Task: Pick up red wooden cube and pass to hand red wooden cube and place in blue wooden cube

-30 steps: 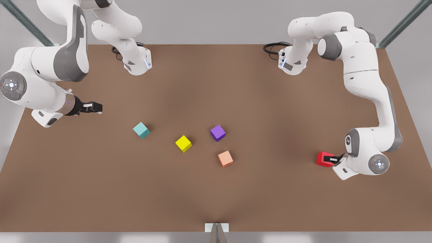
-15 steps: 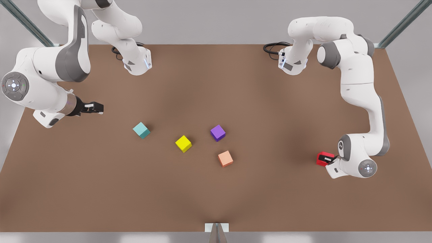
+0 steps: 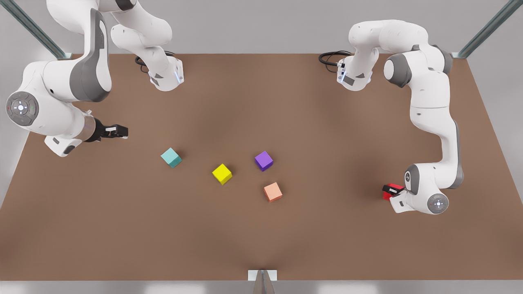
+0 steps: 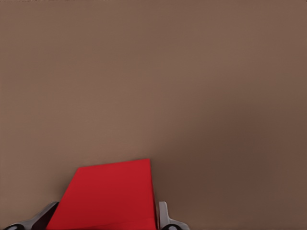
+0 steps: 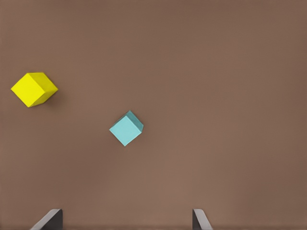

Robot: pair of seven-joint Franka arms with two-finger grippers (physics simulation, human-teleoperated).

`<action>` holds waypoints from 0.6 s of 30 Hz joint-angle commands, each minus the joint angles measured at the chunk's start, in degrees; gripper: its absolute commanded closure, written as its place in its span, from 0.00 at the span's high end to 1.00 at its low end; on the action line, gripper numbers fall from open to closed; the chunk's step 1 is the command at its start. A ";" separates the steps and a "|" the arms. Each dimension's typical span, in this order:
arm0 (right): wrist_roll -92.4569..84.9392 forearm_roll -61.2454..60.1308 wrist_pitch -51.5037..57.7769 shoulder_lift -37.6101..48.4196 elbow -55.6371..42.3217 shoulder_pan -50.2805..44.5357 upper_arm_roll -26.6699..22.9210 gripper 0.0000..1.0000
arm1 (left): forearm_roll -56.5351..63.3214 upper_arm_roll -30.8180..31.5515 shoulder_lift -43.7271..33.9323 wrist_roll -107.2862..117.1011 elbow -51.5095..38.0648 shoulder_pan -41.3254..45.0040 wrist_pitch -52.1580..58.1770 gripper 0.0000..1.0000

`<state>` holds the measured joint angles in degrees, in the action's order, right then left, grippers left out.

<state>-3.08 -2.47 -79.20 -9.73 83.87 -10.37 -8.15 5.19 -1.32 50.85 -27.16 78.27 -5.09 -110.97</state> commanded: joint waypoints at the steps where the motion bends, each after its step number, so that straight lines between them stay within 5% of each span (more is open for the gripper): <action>1: -0.08 -0.08 0.01 0.06 -0.02 0.00 -0.03 1.00 | -0.18 0.00 0.03 -3.43 -0.05 0.08 -0.48 0.98; 4: -0.08 -0.08 -0.07 0.06 0.33 0.00 -0.03 1.00 | -0.35 0.00 0.39 -3.43 -0.40 0.25 -0.48 0.93; 7: -0.08 -0.35 -0.07 0.06 0.42 0.18 0.06 1.00 | -0.27 0.00 0.39 -3.43 -0.49 0.25 -0.48 0.60; 8: -0.08 -0.61 0.01 0.15 0.59 0.27 -0.03 1.00 | -0.27 0.00 0.30 -3.34 -0.58 0.25 -0.39 0.56; 14: -0.08 -0.61 -0.25 0.06 0.68 0.18 -0.03 1.00 | -13.01 3.86 -0.67 15.11 -2.78 0.61 2.95 0.55; 16: -0.17 -0.61 -0.25 0.06 0.68 0.09 -0.03 1.00 | -16.51 13.51 -1.02 26.95 -12.16 0.43 15.07 0.55; 18: -0.17 -0.61 -0.60 -0.03 0.68 0.09 -0.03 1.00 | -21.09 24.24 -0.32 38.74 -13.06 0.69 13.06 0.55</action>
<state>-3.15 -3.32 -79.53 -10.39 84.20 -10.17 -8.11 -10.38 20.46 50.61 -18.37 66.21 -4.46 -104.57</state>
